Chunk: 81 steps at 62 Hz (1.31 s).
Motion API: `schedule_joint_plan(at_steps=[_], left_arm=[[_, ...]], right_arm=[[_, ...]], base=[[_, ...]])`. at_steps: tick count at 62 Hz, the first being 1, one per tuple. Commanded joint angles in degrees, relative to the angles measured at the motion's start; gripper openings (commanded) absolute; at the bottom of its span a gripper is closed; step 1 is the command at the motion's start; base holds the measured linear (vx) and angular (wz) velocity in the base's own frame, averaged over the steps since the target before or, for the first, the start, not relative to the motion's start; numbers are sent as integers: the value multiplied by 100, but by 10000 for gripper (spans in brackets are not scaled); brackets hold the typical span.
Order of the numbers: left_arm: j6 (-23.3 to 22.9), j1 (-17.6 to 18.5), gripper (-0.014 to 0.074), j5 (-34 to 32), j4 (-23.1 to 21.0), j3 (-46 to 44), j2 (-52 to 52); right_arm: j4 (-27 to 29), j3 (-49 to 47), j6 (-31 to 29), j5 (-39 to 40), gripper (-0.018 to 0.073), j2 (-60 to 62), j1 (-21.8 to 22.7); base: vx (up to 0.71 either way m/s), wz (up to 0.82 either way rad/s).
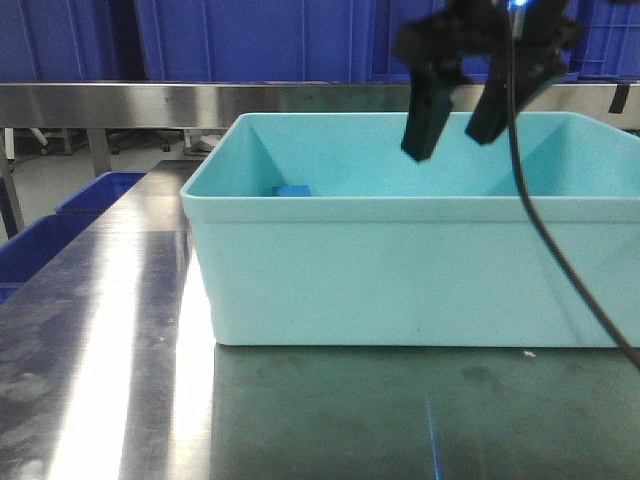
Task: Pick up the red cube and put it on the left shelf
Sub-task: 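Lower the right gripper into the tub and close on the red cube, then lift the red cube out of the tub with the right gripper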
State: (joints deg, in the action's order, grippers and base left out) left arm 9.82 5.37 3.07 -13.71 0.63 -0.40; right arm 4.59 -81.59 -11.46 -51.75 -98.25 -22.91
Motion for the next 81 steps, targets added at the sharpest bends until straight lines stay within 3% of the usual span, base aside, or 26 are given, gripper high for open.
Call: schedule_joint_plan(at_steps=[1,41,50,59,66,81], left_arm=[[-1,39,102,-486,-8,136,-73],[-1,39,102,-486,-8,136,-73],[-1,39,102,-486,-8,136,-73],[-1,39,102,-486,-8,136,-73],[-1,39,102,-486,-8,136,-73],[-1,39,102,-486,-8,136,-73]], right_arm=[[-253,-207,-77,81,599,63,3],[-264,-207,-113,-13,570,-761,3],[-264,-207,-113,-41,441,-865,3],[-259,-207,-113,-138,179,-946,3],[-233,-239,-113,-161,41,-836,3],[-228,-533,-107,-150,58,-122,3]], base=[[0,0],[0,0],[0,0],[0,0],[0,0],[0,0]])
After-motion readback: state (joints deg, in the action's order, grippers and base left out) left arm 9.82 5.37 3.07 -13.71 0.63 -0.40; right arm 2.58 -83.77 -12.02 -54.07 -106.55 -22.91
